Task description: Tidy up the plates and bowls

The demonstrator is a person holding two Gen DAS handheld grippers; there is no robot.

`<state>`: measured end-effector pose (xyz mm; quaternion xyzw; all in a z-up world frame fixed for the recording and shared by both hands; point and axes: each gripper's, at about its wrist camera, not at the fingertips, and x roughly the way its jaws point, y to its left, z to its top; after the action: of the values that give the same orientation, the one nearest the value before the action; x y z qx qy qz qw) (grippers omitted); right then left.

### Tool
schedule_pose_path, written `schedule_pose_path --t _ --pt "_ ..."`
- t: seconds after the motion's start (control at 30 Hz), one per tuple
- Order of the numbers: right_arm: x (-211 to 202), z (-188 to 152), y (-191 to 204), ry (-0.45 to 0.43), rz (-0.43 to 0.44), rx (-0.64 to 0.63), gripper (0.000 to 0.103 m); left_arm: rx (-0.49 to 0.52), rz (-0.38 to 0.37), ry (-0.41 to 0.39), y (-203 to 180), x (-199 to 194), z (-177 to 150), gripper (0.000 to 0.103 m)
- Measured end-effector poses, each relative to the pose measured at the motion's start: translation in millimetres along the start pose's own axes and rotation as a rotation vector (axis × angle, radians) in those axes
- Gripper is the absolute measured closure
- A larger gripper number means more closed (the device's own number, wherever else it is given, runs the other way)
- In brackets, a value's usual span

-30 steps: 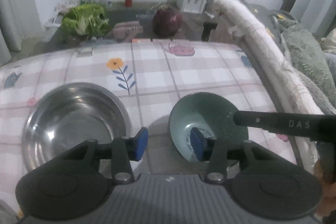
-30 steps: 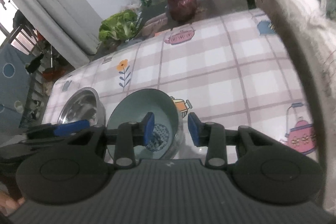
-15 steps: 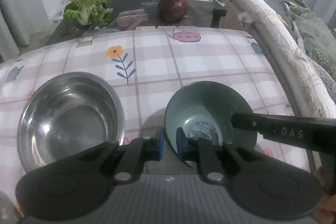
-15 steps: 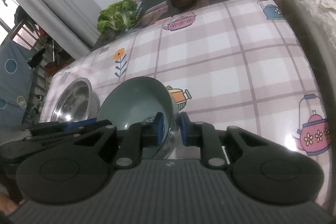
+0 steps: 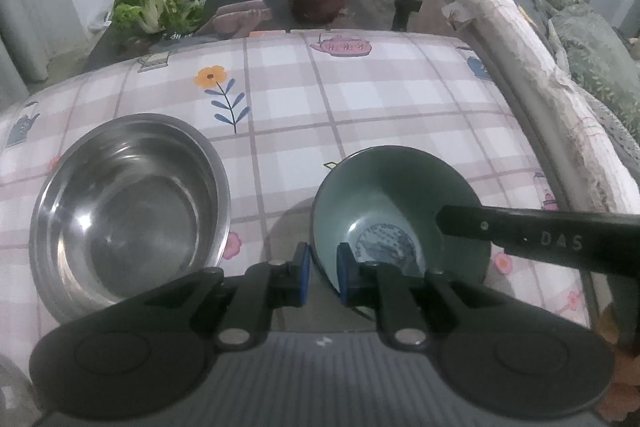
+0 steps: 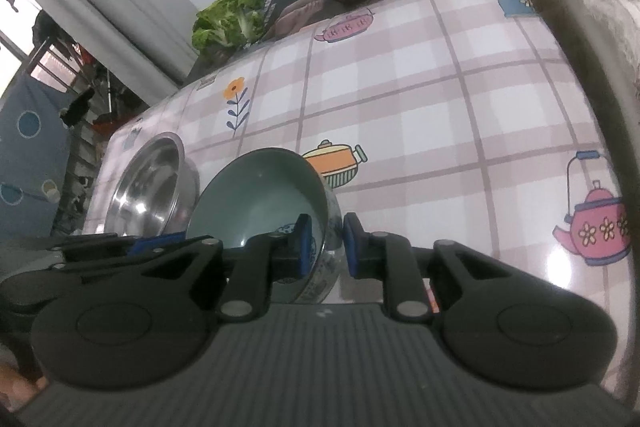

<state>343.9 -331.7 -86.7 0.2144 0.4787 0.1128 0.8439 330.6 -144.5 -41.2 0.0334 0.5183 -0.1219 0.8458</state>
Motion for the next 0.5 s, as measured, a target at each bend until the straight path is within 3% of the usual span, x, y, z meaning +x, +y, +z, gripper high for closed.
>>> schedule_pose_path --t 0.13,0.5 --pt "5.7 -3.0 -3.1 0.019 0.006 0.02 0.084 -0.021 -0.001 0.031 0.8 11.9 1.7 0.088" --pt "11.3 -3.2 0.7 0.014 -0.005 0.009 0.086 -0.028 0.012 0.025 -1.5 11.8 -3.2 0.088"
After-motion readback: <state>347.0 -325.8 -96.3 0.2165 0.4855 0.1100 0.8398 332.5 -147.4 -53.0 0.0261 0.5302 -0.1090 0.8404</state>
